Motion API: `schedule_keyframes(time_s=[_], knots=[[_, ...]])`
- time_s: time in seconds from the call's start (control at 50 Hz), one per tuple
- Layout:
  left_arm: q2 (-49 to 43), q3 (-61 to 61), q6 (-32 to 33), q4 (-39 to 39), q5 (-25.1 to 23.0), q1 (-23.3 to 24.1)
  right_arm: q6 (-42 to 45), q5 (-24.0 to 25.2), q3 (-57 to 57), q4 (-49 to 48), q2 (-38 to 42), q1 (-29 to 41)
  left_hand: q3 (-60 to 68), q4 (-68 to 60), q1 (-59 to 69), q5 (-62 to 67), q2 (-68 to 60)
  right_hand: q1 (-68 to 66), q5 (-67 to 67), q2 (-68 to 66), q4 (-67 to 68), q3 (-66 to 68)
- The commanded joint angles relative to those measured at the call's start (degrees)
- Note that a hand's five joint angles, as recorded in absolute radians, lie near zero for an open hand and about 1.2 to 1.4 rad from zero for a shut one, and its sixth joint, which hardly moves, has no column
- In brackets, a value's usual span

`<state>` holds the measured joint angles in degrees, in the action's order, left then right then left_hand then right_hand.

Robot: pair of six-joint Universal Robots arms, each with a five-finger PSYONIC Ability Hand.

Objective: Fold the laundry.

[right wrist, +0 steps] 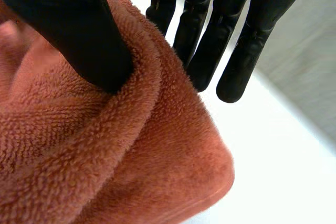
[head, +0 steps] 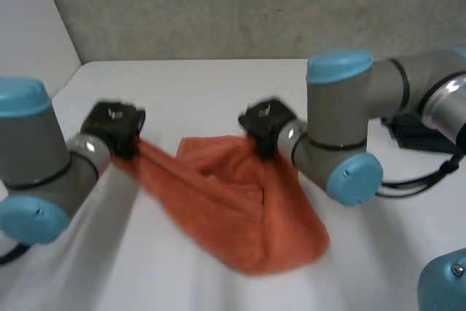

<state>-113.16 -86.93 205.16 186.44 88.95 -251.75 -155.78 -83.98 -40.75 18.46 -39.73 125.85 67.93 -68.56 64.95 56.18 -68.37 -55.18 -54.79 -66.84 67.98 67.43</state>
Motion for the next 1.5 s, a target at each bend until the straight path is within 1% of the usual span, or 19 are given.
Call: schedule_keyframes(time_s=[0.02, 0.1, 0.18, 0.26, 0.32, 0.4, 0.46, 0.54, 0.56, 0.62, 0.64, 0.74, 0.86, 0.94, 1.08, 1.18, 1.24, 1.4, 1.5], knots=[[-0.7, 18.8, 2.7, 9.1, 3.9, 0.4, 0.0, -5.5, 15.0, -8.8, -1.0, -0.3, 12.1, -11.4, 15.1, 13.8, -11.6, -24.8, -15.2, -13.2, 12.0, 12.6], [0.3, 22.9, 2.3, 16.9, 5.0, 0.7, -1.0, -7.1, 16.3, -14.4, -6.0, -0.5, 12.1, -11.4, 15.1, 13.8, -11.6, -24.8, -15.2, -13.2, 12.0, 12.6], [4.2, 21.6, 2.3, 23.8, 5.2, 1.8, -1.0, -6.5, 11.2, -18.1, -12.3, -1.0, 12.1, -11.4, 15.1, 13.8, -11.6, -24.8, -15.2, -13.2, 12.0, 12.6], [7.2, 16.7, 2.2, 26.9, 5.2, 2.0, -0.6, -5.3, -1.4, -20.0, -19.6, -3.2, 12.1, -11.4, 15.1, 13.8, -11.6, -24.8, -15.2, -13.2, 12.0, 12.6], [8.0, 11.9, 2.2, 27.2, 4.9, 2.3, -0.4, -3.7, -7.3, -19.6, -22.0, -4.7, 12.1, -11.4, 15.1, 13.8, -11.6, -24.8, -15.2, -13.2, 12.0, 12.6], [8.3, 5.5, 2.1, 26.7, 4.7, 2.5, 2.6, 1.1, -22.6, -16.8, -27.0, -6.8, 11.1, -10.5, 14.1, 12.8, -10.6, -24.8, -15.2, -13.2, 12.0, 12.6], [8.2, -0.4, 2.2, 26.9, 4.2, 3.5, 7.1, 2.2, -30.0, -13.1, -28.5, -7.5, 8.1, -7.4, 11.0, 9.8, -7.6, -24.8, -15.2, -13.2, 12.0, 12.6], [7.7, -5.8, 2.5, 27.5, 3.6, 6.2, 19.3, 2.4, -39.5, -2.1, -28.4, -7.5, 5.4, -4.7, 8.3, 7.1, -4.9, -24.8, -15.2, -13.2, 12.0, 12.6], [7.6, -6.3, 2.5, 27.5, 3.6, 6.6, 24.9, 1.9, -41.9, 3.5, -28.2, -7.5, 5.4, -4.7, 8.3, 7.1, -4.9, -3.9, 5.7, 7.8, -8.9, -8.3], [7.5, -8.2, 2.8, 27.4, 3.6, 8.1, 30.3, 0.7, -43.3, 8.4, -28.3, -8.0, 3.9, -3.2, 6.8, 5.6, -3.4, 31.0, 40.6, 42.7, -43.8, -43.3], [7.4, -8.4, 2.8, 27.4, 3.6, 8.4, 29.9, -0.7, -42.8, 7.6, -28.8, -8.2, 3.4, -2.7, 6.3, 5.1, -2.9, 44.8, 54.4, 56.5, -57.6, -57.0], [8.0, -9.6, 2.8, 27.4, 3.5, 9.0, 23.1, -2.9, -36.5, 0.4, -29.0, -8.0, 2.8, -2.2, 5.8, 4.6, -2.4, 45.2, 54.8, 56.8, -58.0, -57.4], [9.1, -9.6, 2.9, 27.2, 3.5, 9.3, 14.1, -1.6, -27.6, -1.9, -28.7, -8.1, 2.8, -2.2, 5.8, 4.6, -2.4, 45.2, 54.8, 56.8, -58.0, -57.4], [11.4, -10.2, 2.8, 27.0, 3.4, 9.3, 7.0, 0.8, -18.5, -1.5, -22.3, -7.6, 2.8, -2.2, 5.8, 4.6, -2.4, 45.2, 54.8, 56.8, -58.0, -57.4], [16.1, -12.6, 2.9, 27.0, 1.7, 9.3, -0.2, 2.7, -4.3, 2.2, -11.5, -7.2, 2.8, -2.2, 5.8, 4.6, -2.4, 45.2, 54.8, 56.8, -58.0, -57.4], [19.6, -14.3, 3.2, 27.1, -0.2, 9.4, -4.5, 8.1, 7.2, 4.7, -1.3, -6.0, 3.0, -2.4, 6.0, 4.8, -2.6, 45.2, 54.8, 56.8, -58.0, -57.4], [21.7, -14.7, 3.4, 27.0, -1.1, 9.8, -5.8, 11.1, 10.9, 6.1, 2.3, -5.6, 3.0, -2.4, 6.0, 4.8, -2.6, 45.2, 54.8, 56.8, -58.0, -57.4], [23.1, -14.9, 4.0, 27.0, -3.2, 9.7, -9.1, 22.7, 20.3, 11.6, 13.6, -5.6, 4.0, -3.4, 7.0, 5.8, -3.6, 45.2, 54.8, 56.8, -58.0, -57.4], [22.5, -15.2, 5.4, 27.0, -3.9, 9.3, -11.1, 25.4, 23.3, 11.9, 17.6, -5.6, 4.2, -3.6, 7.2, 5.9, -3.7, 45.2, 54.8, 56.8, -58.0, -57.4]])
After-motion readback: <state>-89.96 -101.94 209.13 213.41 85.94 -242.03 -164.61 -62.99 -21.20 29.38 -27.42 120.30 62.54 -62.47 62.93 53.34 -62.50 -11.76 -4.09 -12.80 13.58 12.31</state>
